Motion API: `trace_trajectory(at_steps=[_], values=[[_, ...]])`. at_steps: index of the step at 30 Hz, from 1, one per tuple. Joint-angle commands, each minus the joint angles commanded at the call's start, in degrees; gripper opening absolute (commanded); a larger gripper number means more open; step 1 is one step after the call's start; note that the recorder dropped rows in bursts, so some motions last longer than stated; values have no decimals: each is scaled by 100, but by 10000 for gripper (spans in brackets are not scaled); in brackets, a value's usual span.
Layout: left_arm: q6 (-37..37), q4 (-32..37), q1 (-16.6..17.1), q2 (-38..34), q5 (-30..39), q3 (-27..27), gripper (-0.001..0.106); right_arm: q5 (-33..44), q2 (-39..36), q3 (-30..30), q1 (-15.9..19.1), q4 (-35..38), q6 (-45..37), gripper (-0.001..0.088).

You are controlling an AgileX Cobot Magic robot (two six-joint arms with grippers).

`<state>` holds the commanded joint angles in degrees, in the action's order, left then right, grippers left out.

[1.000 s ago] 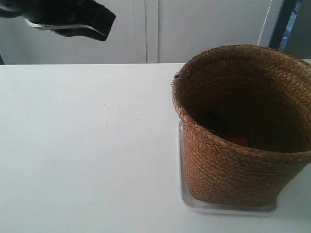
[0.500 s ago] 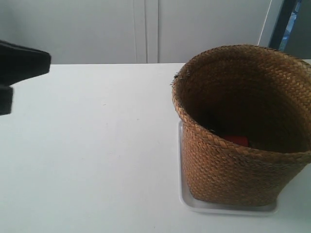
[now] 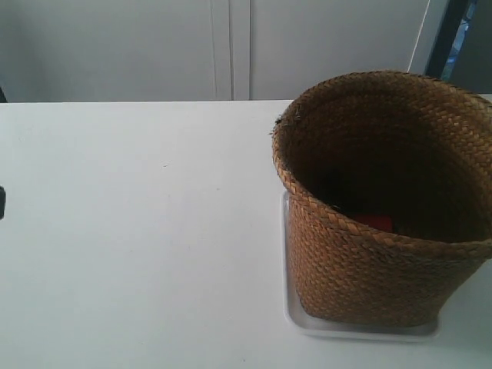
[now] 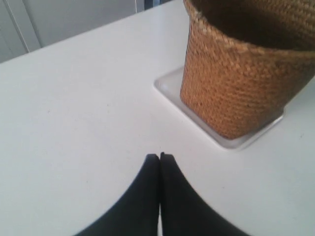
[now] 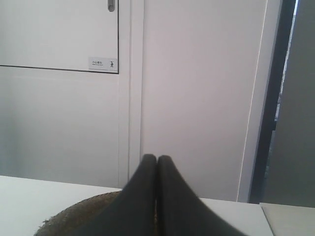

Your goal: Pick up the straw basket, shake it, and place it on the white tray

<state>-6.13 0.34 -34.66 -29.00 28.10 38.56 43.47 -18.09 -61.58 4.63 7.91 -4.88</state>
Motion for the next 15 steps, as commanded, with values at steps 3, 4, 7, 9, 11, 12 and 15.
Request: trace_trajectory(at_steps=[3,4,7,9,11,12,15], values=[[0,183,0,0,17,0,0,0,0,0,0,0,0,0],[38,183,0,0,64,0,0,0,0,0,0,0,0,0],[194,192,79,99,129,0,0,0,0,0,0,0,0,0],[549,192,493,164,-323,-104,0,0,0,0,0,0,0,0],[613,192,1142,217,-1444,-499,0,0,0,0,0,0,0,0],[613,168,1322,249,-1771,-635,0,0,0,0,0,0,0,0],[613,-34,2050,533,-2461,-1268,0,0,0,0,0,0,0,0]])
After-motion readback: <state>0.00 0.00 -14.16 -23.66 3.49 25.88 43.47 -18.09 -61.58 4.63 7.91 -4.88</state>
